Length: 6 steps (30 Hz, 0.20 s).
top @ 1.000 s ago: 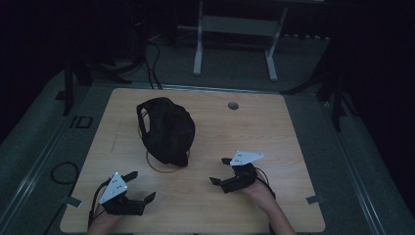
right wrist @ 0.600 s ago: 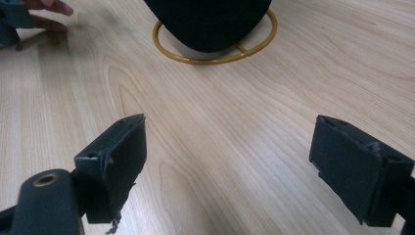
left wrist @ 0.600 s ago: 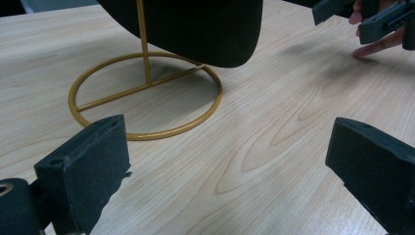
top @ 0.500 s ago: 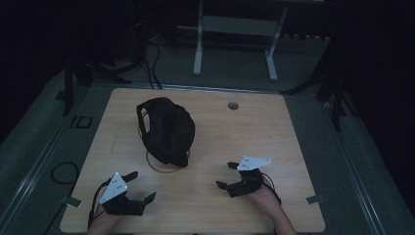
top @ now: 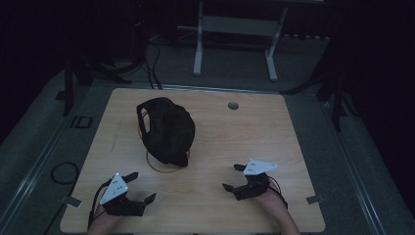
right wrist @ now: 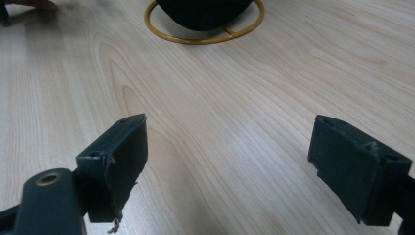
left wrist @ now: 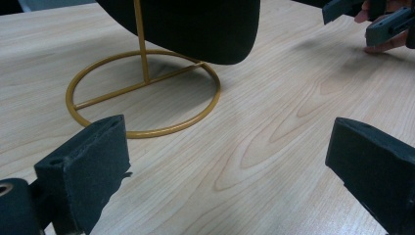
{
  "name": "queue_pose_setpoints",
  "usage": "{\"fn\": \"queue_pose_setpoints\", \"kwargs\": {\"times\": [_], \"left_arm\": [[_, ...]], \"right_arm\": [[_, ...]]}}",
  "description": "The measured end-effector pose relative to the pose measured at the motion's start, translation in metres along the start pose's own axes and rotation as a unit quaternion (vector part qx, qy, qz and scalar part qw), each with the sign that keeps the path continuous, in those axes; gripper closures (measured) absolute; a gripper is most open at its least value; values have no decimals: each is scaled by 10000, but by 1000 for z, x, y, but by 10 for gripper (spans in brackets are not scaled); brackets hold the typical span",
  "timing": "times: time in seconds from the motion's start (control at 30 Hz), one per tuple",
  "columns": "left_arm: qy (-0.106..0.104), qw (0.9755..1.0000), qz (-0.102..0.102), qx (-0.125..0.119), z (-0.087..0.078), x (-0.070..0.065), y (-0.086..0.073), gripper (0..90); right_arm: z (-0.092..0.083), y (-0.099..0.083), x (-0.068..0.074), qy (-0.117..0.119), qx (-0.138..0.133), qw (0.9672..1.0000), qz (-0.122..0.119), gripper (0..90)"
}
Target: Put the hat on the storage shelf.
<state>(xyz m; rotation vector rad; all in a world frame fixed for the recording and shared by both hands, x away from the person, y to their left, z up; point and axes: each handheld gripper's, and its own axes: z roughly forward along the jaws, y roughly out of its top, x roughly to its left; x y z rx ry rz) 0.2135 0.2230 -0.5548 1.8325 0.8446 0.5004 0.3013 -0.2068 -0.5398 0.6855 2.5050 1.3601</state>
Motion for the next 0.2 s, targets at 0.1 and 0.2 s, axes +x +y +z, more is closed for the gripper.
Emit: {"fn": "queue_pose_setpoints", "kwargs": {"times": [0.1,0.2], "left_arm": [[-4,10000,1,8,0,0,0,29],[-11,10000,-2,6,0,0,0,29]], "right_arm": [[-1,-1,-2,-42,-47,10000,20,146],[-1,-2,-3,-66,-41,10000,11,147]]}}
